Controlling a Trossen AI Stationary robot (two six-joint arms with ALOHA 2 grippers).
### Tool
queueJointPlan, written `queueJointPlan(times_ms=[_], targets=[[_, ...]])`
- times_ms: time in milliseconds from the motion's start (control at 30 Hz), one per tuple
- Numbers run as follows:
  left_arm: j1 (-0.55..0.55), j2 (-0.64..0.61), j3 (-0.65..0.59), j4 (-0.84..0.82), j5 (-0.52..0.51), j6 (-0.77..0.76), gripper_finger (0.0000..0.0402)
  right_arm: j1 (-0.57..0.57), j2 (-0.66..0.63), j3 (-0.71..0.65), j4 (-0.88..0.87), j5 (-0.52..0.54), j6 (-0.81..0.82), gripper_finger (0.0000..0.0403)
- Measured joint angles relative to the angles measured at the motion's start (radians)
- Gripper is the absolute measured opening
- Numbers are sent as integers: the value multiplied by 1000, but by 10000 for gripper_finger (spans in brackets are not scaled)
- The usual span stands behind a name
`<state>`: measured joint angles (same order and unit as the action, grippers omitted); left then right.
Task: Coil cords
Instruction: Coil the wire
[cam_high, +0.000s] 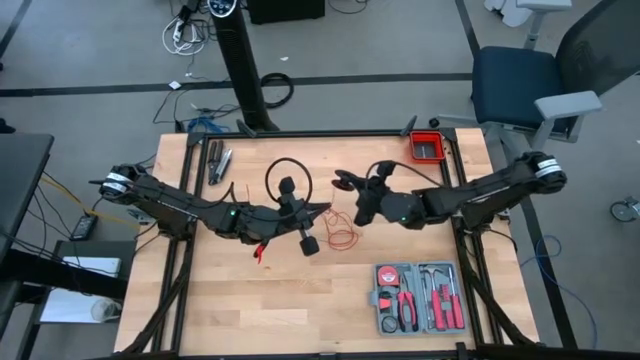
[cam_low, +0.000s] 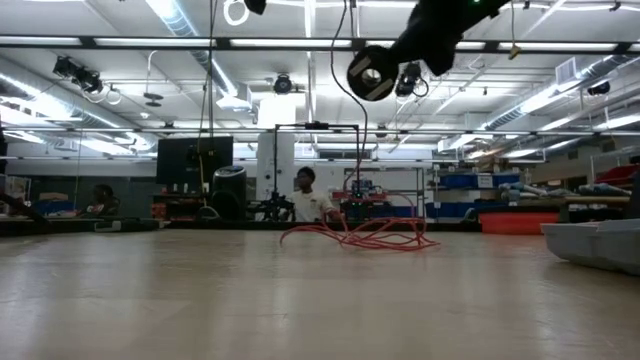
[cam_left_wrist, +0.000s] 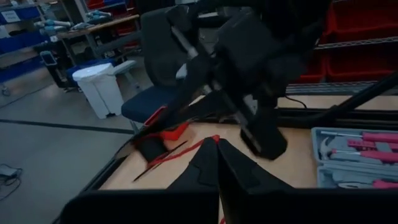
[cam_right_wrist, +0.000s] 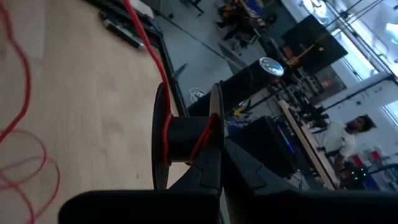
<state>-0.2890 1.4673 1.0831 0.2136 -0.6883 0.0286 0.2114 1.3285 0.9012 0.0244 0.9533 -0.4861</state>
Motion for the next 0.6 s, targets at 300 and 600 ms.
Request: queueJointPlan(times_ms=[300,600], targets=[[-2,0,-36,5,17,-68,0,-16,153,0,361,-60,-17,0],[-3,12,-58,19,16,-92,0,-19,190,-1,555,-212,42,0]])
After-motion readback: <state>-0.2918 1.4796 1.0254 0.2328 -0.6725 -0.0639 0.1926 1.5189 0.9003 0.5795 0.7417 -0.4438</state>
